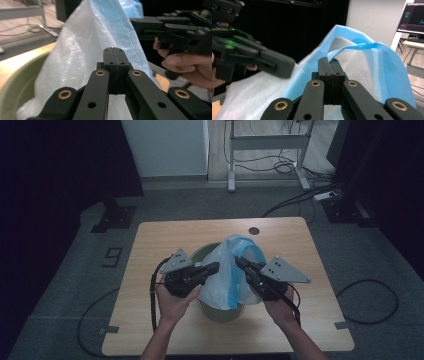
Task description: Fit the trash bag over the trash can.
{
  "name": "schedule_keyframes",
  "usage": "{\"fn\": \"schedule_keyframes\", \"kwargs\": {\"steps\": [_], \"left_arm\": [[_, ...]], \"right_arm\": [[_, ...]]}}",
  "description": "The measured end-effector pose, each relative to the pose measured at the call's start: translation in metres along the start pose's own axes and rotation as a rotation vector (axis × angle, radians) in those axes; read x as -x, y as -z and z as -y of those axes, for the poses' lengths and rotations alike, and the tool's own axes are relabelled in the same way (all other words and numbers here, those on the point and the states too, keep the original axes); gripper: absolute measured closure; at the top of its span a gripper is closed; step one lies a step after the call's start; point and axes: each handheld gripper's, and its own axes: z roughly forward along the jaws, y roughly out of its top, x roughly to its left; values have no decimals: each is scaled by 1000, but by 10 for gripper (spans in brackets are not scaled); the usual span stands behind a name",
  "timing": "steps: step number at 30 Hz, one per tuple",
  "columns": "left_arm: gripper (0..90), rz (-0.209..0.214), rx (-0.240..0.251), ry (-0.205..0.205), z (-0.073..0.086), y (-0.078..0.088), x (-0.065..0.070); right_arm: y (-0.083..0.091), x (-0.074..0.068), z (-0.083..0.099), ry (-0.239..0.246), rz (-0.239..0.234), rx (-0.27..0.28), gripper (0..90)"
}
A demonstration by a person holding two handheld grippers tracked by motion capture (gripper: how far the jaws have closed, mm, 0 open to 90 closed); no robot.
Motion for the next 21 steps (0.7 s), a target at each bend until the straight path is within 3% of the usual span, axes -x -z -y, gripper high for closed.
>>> {"fn": "schedule_keyframes", "kwargs": {"steps": [8, 14, 21], "left_arm": [[898, -107, 107, 37, 4, 21, -14], [898, -143, 158, 58, 7, 29, -22], [898, -168, 189, 73, 4, 30, -31]], "right_arm": [[14, 14, 13, -24, 41, -27, 888], [20, 24, 24, -55, 64, -52, 888], [15, 39, 21, -40, 113, -83, 888]]}}
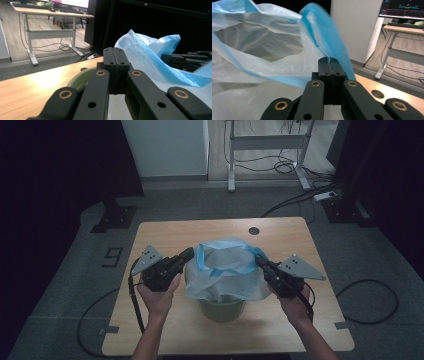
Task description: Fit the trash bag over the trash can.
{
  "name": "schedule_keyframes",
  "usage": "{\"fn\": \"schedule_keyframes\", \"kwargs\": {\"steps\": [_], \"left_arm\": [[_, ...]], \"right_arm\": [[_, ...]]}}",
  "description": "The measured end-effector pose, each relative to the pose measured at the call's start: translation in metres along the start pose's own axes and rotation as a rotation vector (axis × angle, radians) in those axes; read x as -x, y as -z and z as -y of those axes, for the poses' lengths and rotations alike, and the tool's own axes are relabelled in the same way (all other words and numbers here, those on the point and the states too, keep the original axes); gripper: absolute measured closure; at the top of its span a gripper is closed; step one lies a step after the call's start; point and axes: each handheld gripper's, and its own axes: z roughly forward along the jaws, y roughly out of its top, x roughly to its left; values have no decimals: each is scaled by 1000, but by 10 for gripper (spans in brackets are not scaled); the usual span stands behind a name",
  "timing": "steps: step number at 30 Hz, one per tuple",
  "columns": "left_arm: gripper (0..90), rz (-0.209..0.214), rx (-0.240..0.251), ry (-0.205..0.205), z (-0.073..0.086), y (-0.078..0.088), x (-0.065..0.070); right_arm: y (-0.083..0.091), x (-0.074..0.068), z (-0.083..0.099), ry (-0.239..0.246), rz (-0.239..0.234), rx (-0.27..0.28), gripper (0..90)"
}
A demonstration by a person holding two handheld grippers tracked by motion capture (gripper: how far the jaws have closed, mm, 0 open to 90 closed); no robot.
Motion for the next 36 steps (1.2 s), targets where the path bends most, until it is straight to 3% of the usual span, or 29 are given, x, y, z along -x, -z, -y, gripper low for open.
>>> {"fn": "schedule_keyframes", "kwargs": {"steps": [11, 17, 20, 28, 30, 36], "left_arm": [[898, -11, 30, 33, -25, -10, -31], [898, -9, 40, 30, -24, 3, -34], [898, -4, 27, 18, -11, 15, -29], [897, 30, -14, 53, 44, 51, -15], [897, 30, -21, 64, 58, 57, -13], [897, 43, -42, 112, 88, 67, -16]], "right_arm": [[-35, 31, -44, 42, 47, 21, 888], [-30, 40, -52, 30, 73, 64, 888], [-16, 36, -41, 15, 56, 71, 888], [37, 9, 2, -26, -22, 92, 887], [46, 2, 14, -23, -35, 87, 887], [59, -11, 53, -82, -93, 42, 887]]}}
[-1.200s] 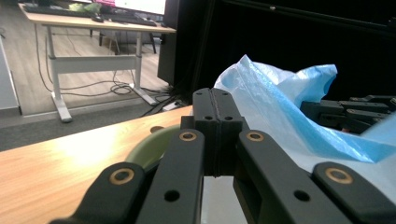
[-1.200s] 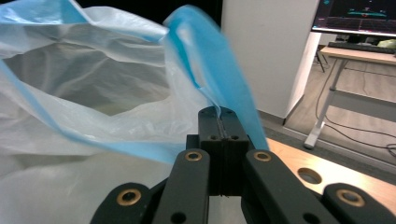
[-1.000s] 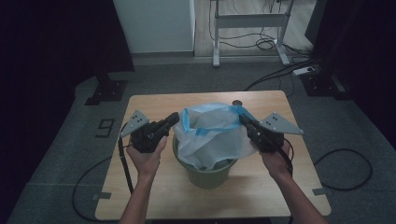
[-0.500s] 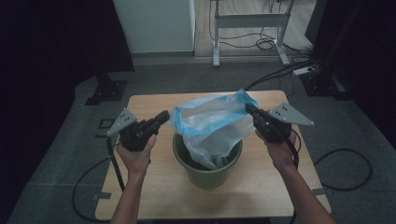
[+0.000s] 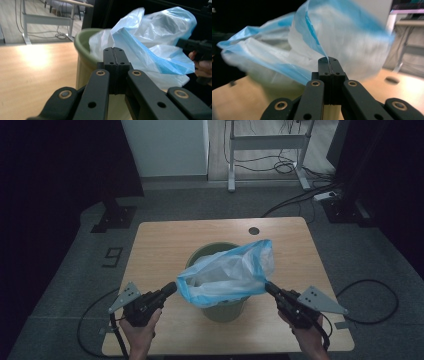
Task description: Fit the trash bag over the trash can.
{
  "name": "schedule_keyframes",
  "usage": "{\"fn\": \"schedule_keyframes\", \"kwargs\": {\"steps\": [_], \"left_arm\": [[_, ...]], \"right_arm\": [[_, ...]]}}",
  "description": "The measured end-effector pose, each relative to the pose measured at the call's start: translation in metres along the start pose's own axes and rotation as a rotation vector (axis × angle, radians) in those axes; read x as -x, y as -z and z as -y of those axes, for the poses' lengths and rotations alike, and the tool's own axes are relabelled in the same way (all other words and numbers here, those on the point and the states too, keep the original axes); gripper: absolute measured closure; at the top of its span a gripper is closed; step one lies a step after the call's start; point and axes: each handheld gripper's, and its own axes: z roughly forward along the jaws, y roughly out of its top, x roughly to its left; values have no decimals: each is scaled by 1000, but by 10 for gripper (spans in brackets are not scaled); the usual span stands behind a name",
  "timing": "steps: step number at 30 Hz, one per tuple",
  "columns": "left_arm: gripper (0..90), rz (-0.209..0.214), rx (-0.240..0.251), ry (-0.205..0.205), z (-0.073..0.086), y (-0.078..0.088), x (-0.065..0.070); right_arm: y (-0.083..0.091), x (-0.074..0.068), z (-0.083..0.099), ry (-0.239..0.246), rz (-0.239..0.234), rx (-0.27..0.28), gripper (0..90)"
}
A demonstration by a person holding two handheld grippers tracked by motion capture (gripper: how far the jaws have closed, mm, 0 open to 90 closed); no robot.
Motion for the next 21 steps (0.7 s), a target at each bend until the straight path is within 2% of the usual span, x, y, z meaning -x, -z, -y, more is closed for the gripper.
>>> {"fn": "schedule_keyframes", "kwargs": {"steps": [5, 8, 11, 17, 21], "left_arm": [[897, 14, -11, 34, 18, 2, -1], [897, 7, -37, 28, 25, -1, -1], [897, 5, -53, 38, 29, -6, -4], [897, -9, -93, 25, 34, -15, -4], [897, -17, -113, 27, 39, -15, -5]], "right_arm": [[9, -9, 28, -29, -29, -32, 888], [9, -9, 40, -39, -31, -53, 887], [7, -5, 46, -65, -36, -63, 885], [1, -6, 50, -44, -37, -109, 885], [0, -5, 59, -54, -30, -146, 885]]}}
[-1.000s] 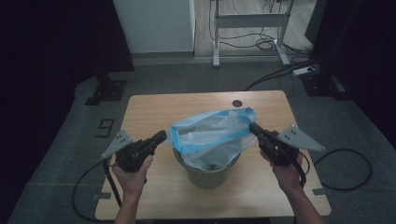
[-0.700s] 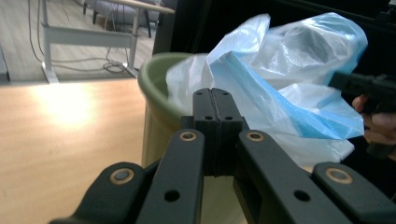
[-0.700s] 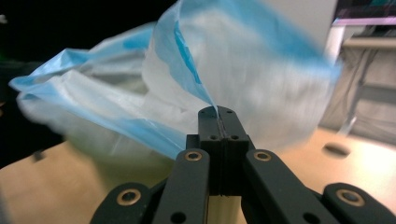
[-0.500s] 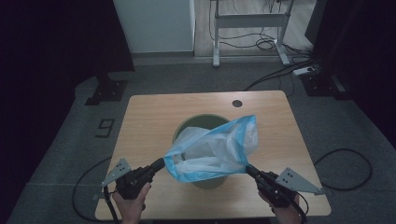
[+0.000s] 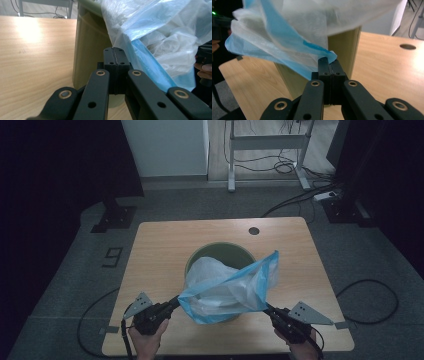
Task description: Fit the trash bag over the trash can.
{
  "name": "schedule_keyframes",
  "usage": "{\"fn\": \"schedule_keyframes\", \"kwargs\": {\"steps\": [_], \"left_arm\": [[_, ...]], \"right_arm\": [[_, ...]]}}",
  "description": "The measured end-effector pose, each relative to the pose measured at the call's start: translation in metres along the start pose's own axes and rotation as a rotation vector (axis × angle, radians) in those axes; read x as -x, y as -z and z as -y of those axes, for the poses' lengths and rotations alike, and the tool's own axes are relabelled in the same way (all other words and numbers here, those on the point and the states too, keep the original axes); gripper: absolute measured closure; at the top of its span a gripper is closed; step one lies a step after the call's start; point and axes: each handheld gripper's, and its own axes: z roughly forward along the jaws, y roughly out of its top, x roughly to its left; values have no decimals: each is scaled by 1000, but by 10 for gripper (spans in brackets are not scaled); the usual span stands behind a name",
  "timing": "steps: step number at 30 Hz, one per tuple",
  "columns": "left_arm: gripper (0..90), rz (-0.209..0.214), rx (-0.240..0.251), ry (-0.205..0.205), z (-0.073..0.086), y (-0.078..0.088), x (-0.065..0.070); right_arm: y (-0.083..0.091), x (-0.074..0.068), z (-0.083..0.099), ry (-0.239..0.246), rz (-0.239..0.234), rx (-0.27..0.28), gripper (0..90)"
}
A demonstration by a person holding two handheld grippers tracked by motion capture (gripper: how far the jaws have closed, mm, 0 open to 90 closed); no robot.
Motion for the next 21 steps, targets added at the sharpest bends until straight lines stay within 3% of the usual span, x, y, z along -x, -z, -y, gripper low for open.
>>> {"fn": "schedule_keyframes", "kwargs": {"steps": [5, 8, 10, 12, 16, 21], "left_arm": [[894, 1, -3, 18, 2, 3, -4], [726, -20, 34, -13, -4, 11, 2], [609, 3, 51, -29, -10, 18, 6], [520, -5, 62, -52, -17, 26, 12], [416, 26, 72, -86, -33, 34, 25], [307, 65, 28, -143, -45, 21, 44]], "right_arm": [[-2, 8, 1, -31, 19, -21, 883], [-2, 9, -3, -31, 27, -14, 883], [0, 8, -7, -29, 27, -1, 882], [1, 7, -10, -19, 30, 7, 881], [3, 6, -15, -4, 38, 17, 879], [3, 6, -18, -8, 42, 24, 875]]}}
